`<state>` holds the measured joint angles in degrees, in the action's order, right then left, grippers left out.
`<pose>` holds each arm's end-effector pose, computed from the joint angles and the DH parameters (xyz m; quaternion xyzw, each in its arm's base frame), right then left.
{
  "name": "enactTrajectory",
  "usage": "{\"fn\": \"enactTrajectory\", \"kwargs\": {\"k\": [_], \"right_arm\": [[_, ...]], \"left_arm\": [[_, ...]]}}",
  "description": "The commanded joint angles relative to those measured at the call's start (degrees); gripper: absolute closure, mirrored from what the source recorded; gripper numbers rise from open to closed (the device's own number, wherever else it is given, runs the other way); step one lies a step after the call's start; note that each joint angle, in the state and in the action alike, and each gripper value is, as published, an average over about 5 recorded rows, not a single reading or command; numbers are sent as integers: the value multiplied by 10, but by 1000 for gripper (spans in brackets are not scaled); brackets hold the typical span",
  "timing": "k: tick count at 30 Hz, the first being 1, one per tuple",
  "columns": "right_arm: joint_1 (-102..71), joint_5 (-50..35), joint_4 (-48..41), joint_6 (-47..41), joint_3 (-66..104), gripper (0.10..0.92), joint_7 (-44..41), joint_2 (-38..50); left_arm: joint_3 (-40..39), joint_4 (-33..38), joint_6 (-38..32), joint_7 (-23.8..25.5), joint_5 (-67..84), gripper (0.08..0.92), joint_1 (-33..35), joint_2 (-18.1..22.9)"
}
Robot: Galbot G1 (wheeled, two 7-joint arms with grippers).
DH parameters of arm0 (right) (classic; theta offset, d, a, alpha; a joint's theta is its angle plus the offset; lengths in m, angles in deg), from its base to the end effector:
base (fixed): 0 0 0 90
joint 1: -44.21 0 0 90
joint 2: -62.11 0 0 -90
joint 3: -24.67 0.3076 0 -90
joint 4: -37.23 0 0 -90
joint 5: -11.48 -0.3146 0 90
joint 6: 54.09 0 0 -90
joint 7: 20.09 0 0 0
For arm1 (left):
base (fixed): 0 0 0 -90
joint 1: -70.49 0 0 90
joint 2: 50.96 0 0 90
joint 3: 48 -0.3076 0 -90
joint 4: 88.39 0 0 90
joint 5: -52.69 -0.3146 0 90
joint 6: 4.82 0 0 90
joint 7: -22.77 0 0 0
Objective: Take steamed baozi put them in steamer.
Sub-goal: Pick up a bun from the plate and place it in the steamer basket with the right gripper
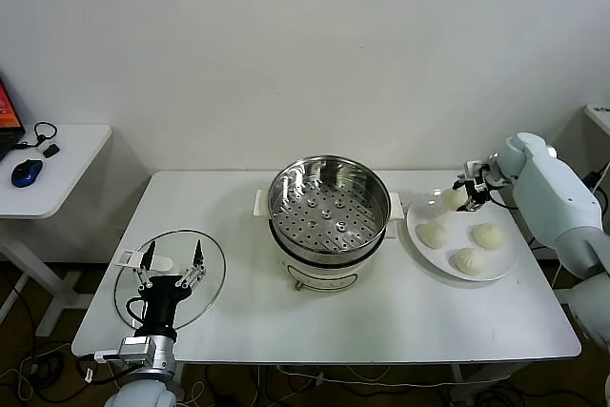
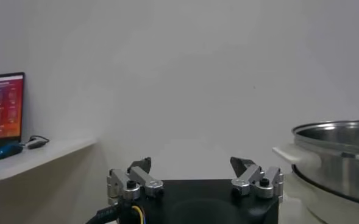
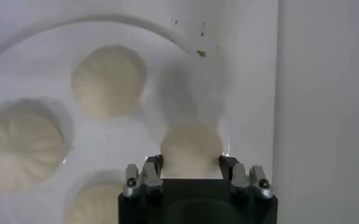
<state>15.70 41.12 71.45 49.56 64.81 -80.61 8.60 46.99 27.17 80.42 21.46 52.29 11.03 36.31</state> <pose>0.5262 -0.2289 -0.1560 0.4249 -0.5844 0.5924 0.3564 0.1569 0.0328 -0.2905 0.0366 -0.9983 -0.0460 0.0005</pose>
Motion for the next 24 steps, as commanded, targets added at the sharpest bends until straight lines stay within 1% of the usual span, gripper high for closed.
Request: {"fn": "enactTrajectory", "kwargs": {"k": [1,8,12,18,24], "right_arm": [[34,-99,159,5,-94,397,-10,76],[137,-189,292,-1,-215,397,-19,140],[224,-234,332,5,-294,397,-25,144],[348,-290,349,19,-390,397,-30,104],[421,-331,374,20,-451,397,-32,38]], "left_arm": [[-1,4,-1,-1,-2,177,4,1],[-4,4,-3,-2,-7,177,7,2],[-5,7,-3,-3,-10,177,9,2],[-6,12,-3,-6,-11,177,9,2],[-5,16,-3,-8,-11,177,11,2]]}}
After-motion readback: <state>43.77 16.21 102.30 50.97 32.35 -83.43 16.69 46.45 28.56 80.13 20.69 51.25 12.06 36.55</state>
